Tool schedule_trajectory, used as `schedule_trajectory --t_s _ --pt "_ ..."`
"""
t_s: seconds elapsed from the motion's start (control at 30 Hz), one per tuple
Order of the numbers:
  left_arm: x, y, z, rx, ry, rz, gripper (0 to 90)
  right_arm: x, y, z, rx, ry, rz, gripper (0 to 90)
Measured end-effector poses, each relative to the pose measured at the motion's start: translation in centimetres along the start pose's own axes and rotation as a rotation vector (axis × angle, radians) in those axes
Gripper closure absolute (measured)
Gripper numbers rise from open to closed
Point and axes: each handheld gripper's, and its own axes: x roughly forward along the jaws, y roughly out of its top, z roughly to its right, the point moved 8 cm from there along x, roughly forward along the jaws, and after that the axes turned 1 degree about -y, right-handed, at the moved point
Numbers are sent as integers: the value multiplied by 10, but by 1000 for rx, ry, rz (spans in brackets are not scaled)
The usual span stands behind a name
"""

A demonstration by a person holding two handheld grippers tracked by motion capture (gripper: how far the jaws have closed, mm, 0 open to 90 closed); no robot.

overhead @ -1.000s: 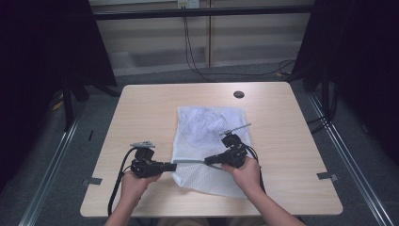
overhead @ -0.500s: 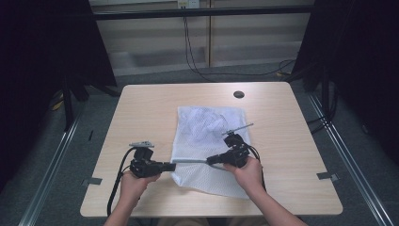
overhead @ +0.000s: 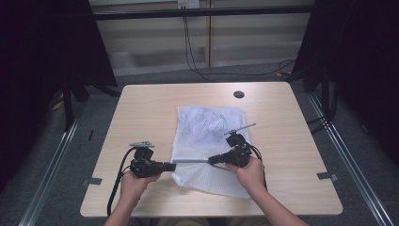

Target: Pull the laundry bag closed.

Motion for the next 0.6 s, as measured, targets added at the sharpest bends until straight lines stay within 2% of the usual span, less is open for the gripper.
schedule_trajectory --t_s 0.07,0.23,0.6 --pt "0 0 2 -14 -8 7 882 0 0 0 1 1 0 870" --pt "-1 0 0 -5 7 2 883 -1 0 0 -7 -2 1 871" --pt "-1 -1 0 -6 5 -4 882 -6 -3 5 5 -5 3 871"
